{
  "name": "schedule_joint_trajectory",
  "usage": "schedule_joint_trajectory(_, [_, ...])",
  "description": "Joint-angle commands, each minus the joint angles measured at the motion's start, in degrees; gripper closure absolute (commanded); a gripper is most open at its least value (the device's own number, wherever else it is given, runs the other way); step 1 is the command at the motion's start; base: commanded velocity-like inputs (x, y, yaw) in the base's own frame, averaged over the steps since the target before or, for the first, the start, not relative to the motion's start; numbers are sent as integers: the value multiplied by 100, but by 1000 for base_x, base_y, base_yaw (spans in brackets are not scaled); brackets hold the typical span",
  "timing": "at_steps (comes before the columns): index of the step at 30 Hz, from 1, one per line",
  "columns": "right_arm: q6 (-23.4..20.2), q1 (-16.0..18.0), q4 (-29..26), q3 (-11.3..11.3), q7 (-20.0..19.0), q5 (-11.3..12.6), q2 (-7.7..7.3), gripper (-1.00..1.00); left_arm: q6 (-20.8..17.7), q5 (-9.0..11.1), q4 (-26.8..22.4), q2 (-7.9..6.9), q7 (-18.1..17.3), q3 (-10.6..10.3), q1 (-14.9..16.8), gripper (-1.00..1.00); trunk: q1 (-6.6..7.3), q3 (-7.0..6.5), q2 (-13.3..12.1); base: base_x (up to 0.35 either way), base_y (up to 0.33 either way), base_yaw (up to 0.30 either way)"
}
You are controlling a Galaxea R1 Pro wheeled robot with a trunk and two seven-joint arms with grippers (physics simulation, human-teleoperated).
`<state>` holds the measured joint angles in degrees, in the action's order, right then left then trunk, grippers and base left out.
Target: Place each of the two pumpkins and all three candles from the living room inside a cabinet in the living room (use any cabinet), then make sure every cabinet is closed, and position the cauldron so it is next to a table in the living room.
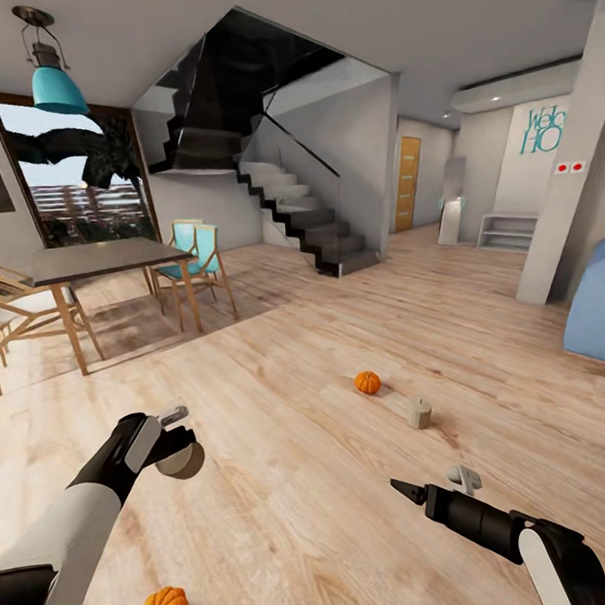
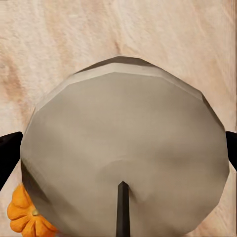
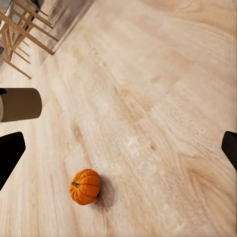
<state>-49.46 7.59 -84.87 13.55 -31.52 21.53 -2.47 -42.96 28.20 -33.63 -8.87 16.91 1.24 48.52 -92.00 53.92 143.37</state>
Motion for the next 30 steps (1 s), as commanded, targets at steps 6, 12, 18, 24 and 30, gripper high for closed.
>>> schedule_joint_trajectory(6, [-36, 5, 5, 15, -21, 0, -3, -100, -19, 50, -20, 0, 32, 8, 1, 100, 1, 45, 3, 102, -60, -202])
schedule_joint_trajectory(12, [-33, 5, 25, 9, -16, 0, 2, -100, -17, 46, -21, 0, 32, 8, 3, 100, 1, 84, 3, 188, -166, -197])
schedule_joint_trajectory(18, [-30, 5, 76, 8, -14, 12, 17, -100, -12, 45, -21, 0, 32, 8, 2, 100, 1, 106, 3, 206, -191, -92])
schedule_joint_trajectory(24, [-29, 7, 83, 8, -12, 11, 31, -100, -10, 48, -14, 0, 32, 8, 3, 100, 1, 114, 3, 224, -120, -11])
schedule_joint_trajectory(30, [-29, 7, 84, 8, -12, 9, 35, -100, -10, 51, -12, 0, 32, 8, 2, 100, 1, 133, 3, 298, -19, -2])
